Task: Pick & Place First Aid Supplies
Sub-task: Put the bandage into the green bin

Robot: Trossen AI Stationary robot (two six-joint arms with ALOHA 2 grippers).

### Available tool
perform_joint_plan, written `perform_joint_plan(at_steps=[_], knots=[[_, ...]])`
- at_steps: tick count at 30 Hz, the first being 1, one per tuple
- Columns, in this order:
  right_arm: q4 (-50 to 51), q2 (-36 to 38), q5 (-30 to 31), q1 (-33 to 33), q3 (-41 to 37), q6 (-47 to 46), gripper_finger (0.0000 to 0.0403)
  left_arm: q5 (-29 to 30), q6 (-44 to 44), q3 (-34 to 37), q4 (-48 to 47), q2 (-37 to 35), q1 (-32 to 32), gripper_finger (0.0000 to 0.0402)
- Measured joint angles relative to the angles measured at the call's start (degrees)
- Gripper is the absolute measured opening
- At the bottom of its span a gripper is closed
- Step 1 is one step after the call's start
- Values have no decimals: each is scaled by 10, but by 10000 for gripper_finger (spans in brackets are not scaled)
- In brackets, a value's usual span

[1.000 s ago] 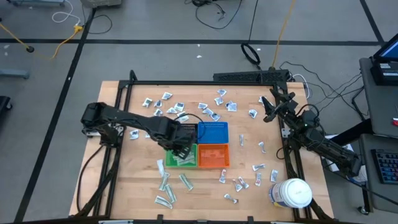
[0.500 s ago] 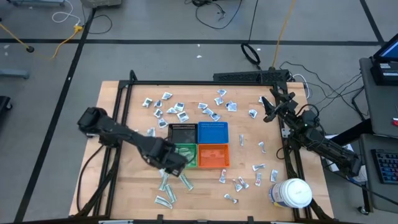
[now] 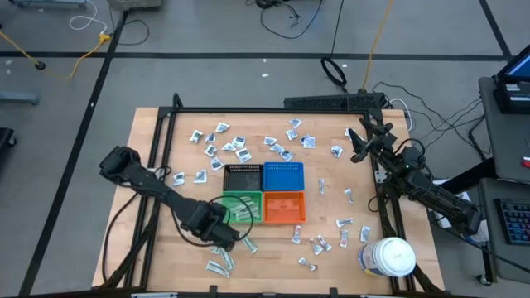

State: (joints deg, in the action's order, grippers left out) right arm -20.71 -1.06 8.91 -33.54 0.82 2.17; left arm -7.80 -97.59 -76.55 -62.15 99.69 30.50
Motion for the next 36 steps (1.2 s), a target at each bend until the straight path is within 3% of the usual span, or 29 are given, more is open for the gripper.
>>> perform_joint_plan(at_steps=[17,32,36], knots=[[0,0,0,0,0,0,263,11,-49,88,130,27,13,184],[0,0,0,0,0,0,263,19,-30,95,131,73,11,183],[0,0,0,0,0,0,263,14,-16,95,131,73,10,155]])
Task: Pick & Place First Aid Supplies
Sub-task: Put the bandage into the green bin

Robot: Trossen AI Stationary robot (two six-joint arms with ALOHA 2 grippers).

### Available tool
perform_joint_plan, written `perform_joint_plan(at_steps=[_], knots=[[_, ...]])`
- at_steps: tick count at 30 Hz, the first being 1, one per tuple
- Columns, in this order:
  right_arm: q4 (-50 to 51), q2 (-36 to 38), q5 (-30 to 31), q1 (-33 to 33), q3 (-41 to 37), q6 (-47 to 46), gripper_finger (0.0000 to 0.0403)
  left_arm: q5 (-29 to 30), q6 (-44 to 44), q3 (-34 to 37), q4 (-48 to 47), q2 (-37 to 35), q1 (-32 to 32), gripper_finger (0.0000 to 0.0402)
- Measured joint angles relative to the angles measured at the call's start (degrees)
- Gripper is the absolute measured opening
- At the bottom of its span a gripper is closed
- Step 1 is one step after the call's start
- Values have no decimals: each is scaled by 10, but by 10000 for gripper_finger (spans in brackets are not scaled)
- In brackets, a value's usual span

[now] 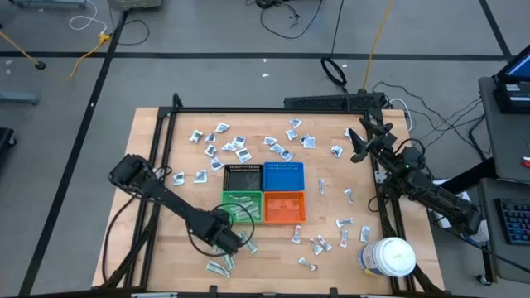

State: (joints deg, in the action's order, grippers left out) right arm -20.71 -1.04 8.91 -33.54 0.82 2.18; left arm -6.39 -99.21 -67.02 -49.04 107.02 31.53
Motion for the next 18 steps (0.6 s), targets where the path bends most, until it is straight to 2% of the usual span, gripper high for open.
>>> perform_joint_plan(at_steps=[9,18], knots=[[0,0,0,0,0,0,263,-10,21,0,10,0,0,13],[0,0,0,0,0,0,263,-13,27,0,12,-7,4,4]])
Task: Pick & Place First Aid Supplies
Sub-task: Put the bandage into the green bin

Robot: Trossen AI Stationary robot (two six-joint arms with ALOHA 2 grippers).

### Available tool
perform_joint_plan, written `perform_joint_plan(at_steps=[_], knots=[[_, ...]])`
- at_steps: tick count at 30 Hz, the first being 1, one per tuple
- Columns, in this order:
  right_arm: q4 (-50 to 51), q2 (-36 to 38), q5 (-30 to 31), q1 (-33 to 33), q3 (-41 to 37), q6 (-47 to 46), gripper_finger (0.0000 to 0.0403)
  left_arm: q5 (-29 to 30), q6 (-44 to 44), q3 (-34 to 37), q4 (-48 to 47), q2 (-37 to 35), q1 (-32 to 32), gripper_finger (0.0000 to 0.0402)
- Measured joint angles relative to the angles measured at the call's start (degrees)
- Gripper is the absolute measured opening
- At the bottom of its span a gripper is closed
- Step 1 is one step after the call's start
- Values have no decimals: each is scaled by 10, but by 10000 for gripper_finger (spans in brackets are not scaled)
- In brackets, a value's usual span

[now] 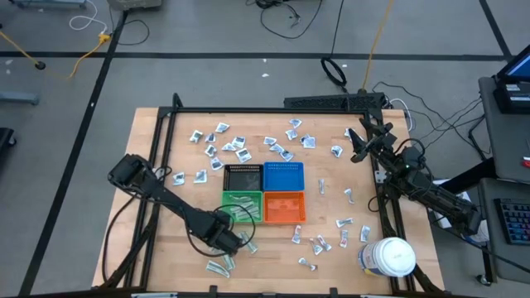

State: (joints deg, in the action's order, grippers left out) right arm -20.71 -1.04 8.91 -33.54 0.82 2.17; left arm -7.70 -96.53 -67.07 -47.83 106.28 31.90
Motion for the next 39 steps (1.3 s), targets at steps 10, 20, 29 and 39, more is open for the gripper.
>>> perform_joint_plan(at_steps=[10,20,29,39], knots=[[0,0,0,0,0,0,263,-3,57,0,-34,-87,0,2],[0,0,0,0,0,0,263,-16,202,0,-56,-166,0,1],[0,0,0,0,0,0,263,-76,303,0,-83,-183,0,0],[0,0,0,0,0,0,263,-80,423,0,-96,-178,-89,0]])
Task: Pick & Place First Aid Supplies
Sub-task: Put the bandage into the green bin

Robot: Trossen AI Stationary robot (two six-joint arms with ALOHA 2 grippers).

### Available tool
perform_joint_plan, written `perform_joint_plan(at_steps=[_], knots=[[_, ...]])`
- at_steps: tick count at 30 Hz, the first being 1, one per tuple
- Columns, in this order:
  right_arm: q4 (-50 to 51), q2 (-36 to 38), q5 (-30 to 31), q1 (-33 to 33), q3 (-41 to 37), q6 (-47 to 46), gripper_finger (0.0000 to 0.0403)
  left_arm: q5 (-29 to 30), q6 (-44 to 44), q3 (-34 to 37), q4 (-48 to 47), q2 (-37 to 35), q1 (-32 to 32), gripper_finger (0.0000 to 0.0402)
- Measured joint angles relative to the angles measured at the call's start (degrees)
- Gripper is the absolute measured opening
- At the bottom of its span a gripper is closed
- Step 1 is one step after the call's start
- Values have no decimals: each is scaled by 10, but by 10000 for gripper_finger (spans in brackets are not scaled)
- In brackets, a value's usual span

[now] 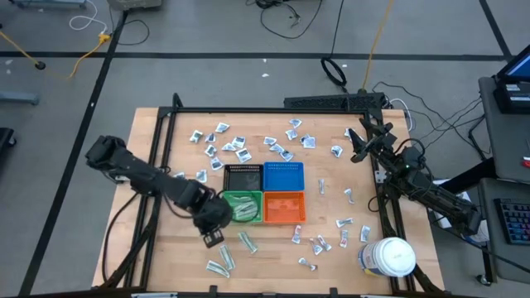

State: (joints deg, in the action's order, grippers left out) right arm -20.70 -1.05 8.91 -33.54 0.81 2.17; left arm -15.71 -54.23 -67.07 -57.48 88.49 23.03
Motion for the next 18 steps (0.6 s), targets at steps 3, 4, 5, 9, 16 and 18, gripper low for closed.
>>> perform_joint_plan(at_steps=[3,4,5,9,16,18], knots=[[0,0,0,0,0,0,263,3,51,0,-3,0,-32,0],[0,0,0,0,0,0,263,5,70,0,-3,0,-42,0],[0,0,0,0,0,0,263,6,89,0,-3,0,-51,0],[0,0,0,0,0,0,263,8,163,-1,-4,0,-89,0],[0,0,0,0,0,0,263,27,315,-62,-61,53,-140,0],[0,0,0,0,0,0,263,37,342,-80,-69,74,-148,0]])
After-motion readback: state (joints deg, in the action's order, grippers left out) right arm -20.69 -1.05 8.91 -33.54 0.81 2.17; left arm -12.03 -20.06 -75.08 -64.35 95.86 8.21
